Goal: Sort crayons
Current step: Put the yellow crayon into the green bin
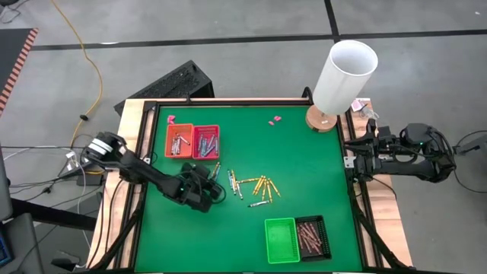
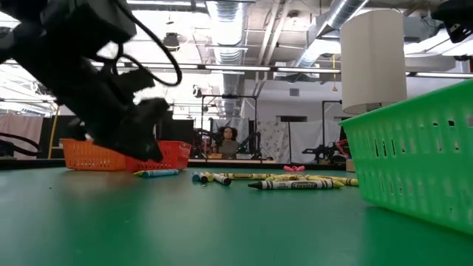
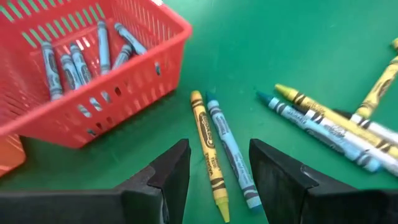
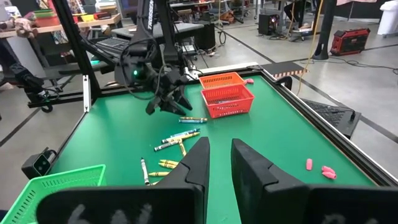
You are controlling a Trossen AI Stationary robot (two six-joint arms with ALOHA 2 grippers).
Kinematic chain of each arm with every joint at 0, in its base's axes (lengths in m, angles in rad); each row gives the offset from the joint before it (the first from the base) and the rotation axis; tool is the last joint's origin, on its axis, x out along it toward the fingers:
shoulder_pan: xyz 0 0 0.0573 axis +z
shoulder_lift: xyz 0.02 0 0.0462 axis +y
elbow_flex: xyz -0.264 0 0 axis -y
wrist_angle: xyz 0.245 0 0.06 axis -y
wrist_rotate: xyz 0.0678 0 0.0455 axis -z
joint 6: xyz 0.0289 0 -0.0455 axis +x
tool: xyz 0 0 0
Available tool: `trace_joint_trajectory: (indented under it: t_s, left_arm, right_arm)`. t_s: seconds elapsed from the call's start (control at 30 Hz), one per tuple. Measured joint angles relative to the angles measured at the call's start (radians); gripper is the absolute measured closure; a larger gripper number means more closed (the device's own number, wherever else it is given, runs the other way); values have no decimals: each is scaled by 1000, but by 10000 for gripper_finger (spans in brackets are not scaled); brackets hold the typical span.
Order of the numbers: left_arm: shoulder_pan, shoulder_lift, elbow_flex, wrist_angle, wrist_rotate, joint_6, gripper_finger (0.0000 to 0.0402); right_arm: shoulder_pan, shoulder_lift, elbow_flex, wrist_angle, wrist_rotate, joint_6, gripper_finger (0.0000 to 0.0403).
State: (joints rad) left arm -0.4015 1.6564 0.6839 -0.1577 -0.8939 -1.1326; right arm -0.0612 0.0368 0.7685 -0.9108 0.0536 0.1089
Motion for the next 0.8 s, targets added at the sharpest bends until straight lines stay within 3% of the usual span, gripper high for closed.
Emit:
trace_joint_trajectory:
  t_s: [0.43,0.8]
  left_arm:
    - [-1,142,17,-3,31,-133,252]
    - [0,137,16,-1,61,-193,369]
  right_arm:
    - [0,0,0,0,0,-1,335]
    - [0,0,0,0,0,0,335]
